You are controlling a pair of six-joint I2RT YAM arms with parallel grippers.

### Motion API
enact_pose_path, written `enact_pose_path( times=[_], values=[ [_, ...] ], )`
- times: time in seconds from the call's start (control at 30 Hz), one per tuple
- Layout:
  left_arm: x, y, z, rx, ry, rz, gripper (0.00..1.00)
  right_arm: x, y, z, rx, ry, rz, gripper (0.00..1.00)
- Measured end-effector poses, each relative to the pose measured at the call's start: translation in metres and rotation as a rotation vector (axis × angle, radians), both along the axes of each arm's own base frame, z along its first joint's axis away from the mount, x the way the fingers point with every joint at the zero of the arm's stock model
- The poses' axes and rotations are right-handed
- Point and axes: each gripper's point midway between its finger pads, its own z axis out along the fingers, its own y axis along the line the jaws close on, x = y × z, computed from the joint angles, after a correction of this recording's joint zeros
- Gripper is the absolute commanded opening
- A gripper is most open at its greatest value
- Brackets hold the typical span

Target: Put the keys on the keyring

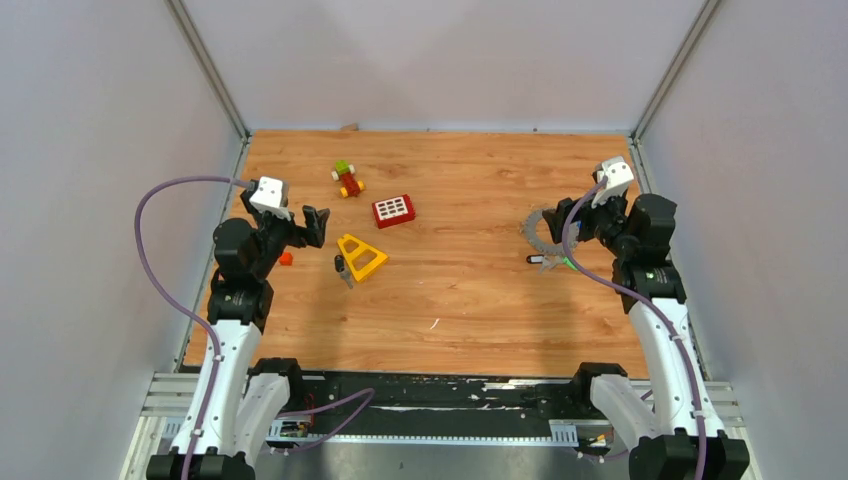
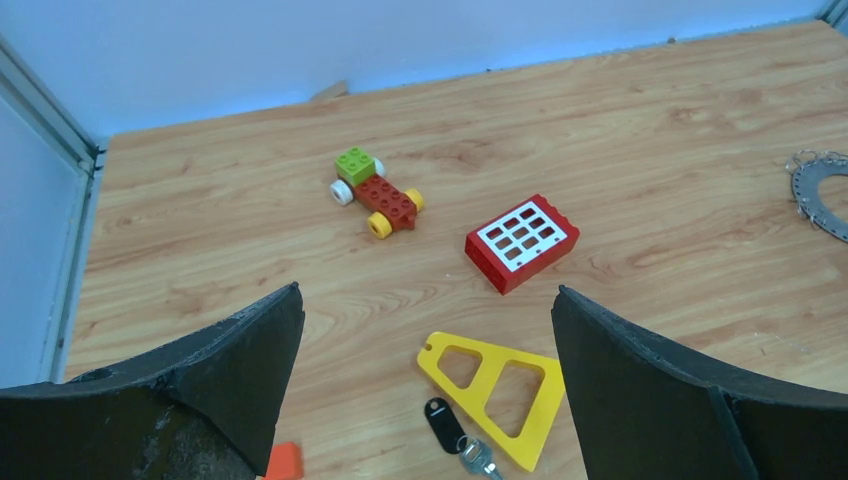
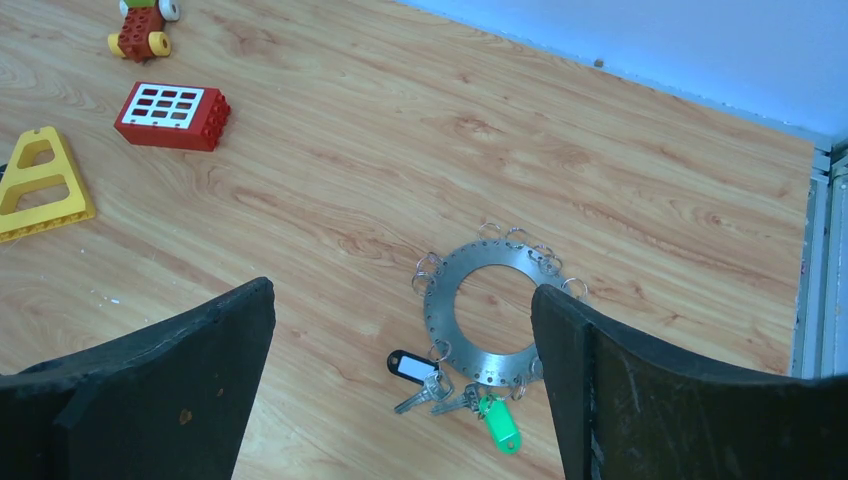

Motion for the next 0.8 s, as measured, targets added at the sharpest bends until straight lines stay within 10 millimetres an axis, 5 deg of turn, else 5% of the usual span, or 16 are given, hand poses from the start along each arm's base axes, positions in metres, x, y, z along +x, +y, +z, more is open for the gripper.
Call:
enact_pose_path(
  times=[0.8],
  values=[
    [-0.006,0.002,-0.014,0.051,0.045,-0.005,1.0,-0.008,0.01,0.0,-0.054,-0.024,0.093,1.0]
  ],
)
